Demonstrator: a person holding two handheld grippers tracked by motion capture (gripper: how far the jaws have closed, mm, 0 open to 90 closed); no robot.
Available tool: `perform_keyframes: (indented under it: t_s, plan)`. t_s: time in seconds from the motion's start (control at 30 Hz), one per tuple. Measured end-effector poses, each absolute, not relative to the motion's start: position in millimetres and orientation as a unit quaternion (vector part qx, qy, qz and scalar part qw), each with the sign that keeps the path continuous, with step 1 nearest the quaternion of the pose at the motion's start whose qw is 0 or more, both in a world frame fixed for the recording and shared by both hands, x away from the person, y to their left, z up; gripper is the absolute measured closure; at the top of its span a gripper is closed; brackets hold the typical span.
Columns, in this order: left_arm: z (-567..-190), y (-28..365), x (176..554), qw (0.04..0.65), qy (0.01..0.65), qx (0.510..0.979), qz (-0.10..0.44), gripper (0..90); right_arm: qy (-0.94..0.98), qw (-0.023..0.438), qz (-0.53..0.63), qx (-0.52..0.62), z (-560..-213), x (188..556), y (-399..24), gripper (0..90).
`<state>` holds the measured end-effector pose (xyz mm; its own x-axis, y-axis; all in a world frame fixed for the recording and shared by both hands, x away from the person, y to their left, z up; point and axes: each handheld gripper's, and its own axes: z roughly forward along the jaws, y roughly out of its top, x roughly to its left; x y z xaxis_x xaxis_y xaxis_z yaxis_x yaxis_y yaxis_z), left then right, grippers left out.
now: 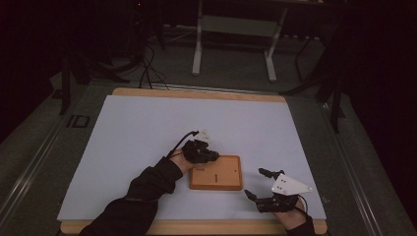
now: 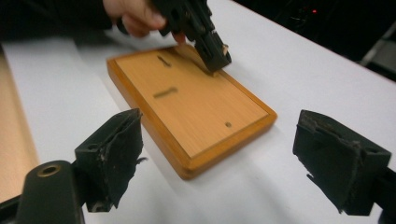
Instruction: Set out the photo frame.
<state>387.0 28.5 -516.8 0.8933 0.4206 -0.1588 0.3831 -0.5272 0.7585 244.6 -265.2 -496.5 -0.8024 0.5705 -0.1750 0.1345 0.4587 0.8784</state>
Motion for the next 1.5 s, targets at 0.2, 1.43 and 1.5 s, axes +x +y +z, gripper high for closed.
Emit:
perform_keyframes:
  t_s: [0.2, 1.43, 1.5]
  plan:
    - [-517, 29, 389, 0.428, 0.231, 0.874, 0.015, 85.4, 0.845, 0.294, 0.419, 0.156, -498, 236, -254, 18.6]
    - [-519, 35, 412, 0.435, 0.224, 0.870, -0.064, 85.5, 0.879, 0.393, 0.271, -0.006, -525, 224, -224, 36.3]
    - [-519, 35, 413, 0.435, 0.227, 0.869, -0.066, 85.5, 0.878, 0.395, 0.268, -0.008, -525, 224, -224, 37.9]
